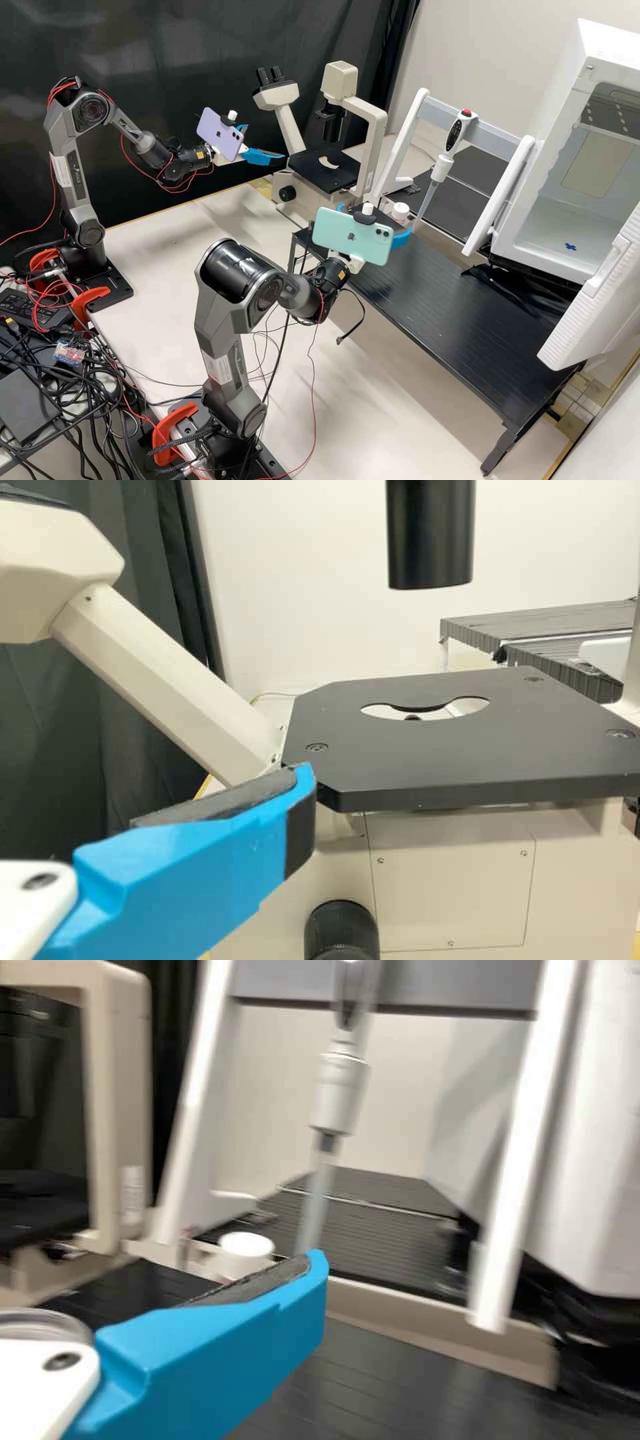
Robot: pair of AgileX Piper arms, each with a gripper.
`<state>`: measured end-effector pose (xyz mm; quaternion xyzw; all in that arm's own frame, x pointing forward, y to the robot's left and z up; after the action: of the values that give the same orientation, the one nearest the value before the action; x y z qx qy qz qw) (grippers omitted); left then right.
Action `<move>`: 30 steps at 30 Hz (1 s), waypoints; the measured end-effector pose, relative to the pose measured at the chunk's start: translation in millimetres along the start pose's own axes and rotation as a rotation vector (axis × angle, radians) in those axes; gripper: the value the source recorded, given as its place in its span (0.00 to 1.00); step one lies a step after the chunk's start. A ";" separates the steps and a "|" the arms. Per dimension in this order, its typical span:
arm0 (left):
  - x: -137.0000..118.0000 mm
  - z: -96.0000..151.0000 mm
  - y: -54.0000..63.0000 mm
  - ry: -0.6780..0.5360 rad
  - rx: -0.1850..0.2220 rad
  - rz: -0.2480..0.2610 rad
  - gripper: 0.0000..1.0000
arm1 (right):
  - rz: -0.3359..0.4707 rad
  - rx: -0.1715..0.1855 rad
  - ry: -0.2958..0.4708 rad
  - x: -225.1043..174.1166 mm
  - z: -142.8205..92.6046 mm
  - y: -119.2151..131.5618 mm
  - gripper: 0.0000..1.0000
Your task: Move the petri dish to the incubator
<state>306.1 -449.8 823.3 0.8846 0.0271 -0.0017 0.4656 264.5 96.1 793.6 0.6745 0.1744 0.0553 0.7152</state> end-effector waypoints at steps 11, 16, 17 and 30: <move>0.0 0.0 0.0 0.000 0.000 0.000 1.00 | -0.112 0.002 -0.019 9.7 9.5 -26.7 1.00; 0.0 0.0 0.0 0.000 0.000 0.000 1.00 | -0.123 0.034 -0.030 11.0 13.2 -30.8 1.00; 0.0 0.0 0.0 0.000 0.000 0.000 1.00 | -0.123 0.034 -0.030 11.1 13.5 -31.1 1.00; 0.0 0.0 0.0 0.000 0.000 0.000 1.00 | -0.137 0.028 0.006 9.8 7.4 -29.9 1.00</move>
<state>306.1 -449.8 823.3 0.8846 0.0271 -0.0017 0.4656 271.4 89.6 762.7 0.6706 0.2232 0.0059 0.7074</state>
